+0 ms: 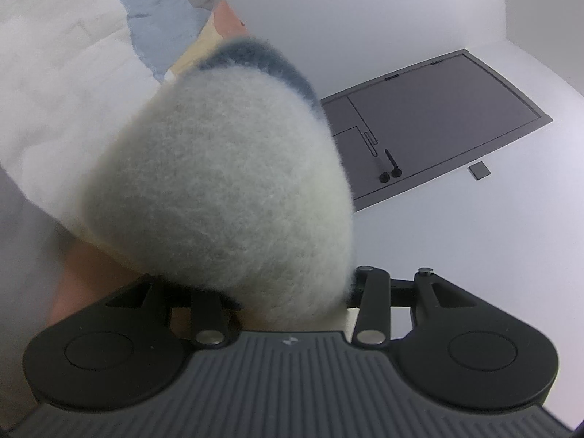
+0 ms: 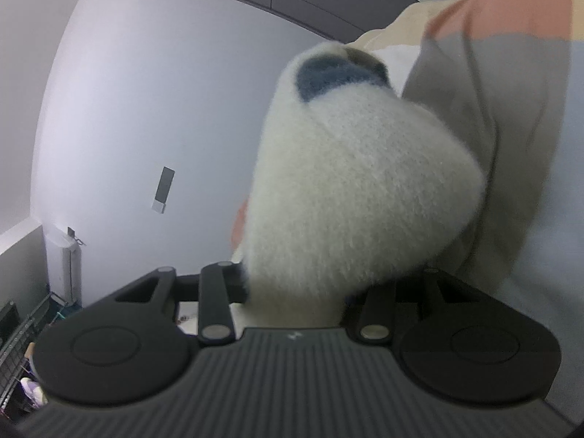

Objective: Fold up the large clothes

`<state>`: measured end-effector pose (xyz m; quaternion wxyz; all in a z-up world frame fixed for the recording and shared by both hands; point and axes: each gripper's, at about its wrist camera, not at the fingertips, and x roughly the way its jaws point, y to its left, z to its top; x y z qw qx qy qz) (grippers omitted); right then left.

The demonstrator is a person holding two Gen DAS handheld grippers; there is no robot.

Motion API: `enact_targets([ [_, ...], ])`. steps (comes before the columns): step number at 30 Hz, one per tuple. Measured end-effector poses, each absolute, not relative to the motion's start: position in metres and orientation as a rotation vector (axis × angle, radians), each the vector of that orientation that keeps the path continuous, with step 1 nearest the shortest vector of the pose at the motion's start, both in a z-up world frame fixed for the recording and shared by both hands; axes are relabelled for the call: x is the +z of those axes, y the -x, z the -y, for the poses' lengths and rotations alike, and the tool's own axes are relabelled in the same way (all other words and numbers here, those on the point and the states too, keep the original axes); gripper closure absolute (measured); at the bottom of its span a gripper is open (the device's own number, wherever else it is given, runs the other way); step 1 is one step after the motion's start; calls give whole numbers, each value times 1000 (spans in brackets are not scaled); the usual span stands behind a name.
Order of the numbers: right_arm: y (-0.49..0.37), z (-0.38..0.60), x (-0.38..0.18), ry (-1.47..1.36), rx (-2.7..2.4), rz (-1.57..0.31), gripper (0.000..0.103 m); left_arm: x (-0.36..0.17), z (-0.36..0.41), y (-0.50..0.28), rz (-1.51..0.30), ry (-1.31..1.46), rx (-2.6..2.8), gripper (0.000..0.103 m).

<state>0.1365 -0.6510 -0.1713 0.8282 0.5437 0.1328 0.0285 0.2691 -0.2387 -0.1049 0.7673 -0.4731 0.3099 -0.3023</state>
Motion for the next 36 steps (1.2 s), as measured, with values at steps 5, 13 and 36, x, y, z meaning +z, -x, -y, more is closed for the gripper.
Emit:
enact_targets([
  [5,-126,649,-191,-1205,67,-261,53,-102,237,-263,-687,1041,-660,54],
  [13,-129,645,-183,-1229,44,-288,47,-94,233,-265,-784,1067,-653,32],
  [36,-24,592,-77,-1035,-13,-369,40,53,194,-154,-696,437,-566,29],
])
